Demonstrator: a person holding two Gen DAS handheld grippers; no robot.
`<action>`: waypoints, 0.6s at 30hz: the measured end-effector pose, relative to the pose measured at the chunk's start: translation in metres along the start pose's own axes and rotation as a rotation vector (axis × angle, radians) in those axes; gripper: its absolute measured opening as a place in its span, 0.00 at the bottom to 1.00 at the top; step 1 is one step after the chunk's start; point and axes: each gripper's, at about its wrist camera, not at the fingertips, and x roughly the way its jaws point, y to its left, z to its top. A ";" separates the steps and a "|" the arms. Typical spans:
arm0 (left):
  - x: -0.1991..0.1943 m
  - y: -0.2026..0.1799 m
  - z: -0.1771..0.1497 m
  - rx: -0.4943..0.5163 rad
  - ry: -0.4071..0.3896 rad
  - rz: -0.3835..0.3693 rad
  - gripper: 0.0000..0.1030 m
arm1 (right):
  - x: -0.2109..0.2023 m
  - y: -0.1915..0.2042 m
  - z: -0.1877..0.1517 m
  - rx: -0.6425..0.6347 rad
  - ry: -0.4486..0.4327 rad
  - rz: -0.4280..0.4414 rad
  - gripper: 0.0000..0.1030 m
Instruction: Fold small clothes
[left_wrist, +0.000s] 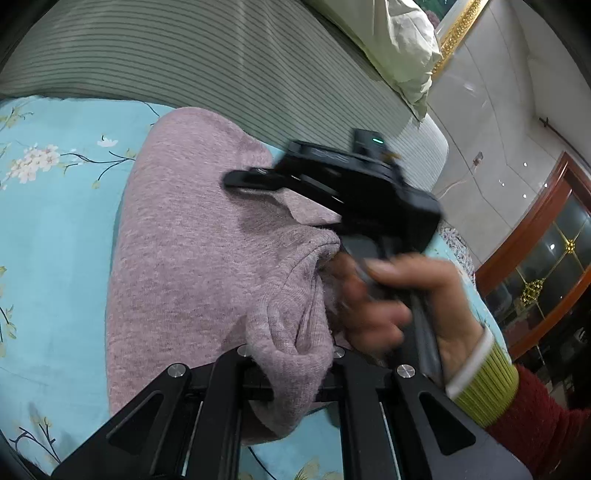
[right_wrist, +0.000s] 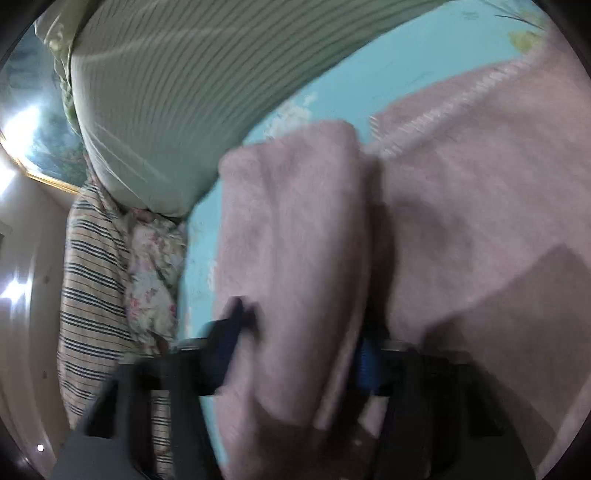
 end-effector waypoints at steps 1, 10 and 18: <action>0.003 -0.002 0.004 0.003 0.002 0.003 0.06 | -0.002 0.003 0.003 -0.006 -0.004 0.015 0.14; 0.005 -0.058 0.020 0.070 -0.020 -0.081 0.06 | -0.110 0.045 0.001 -0.252 -0.203 -0.105 0.13; 0.076 -0.110 0.007 0.126 0.099 -0.120 0.07 | -0.140 -0.020 -0.007 -0.219 -0.195 -0.308 0.13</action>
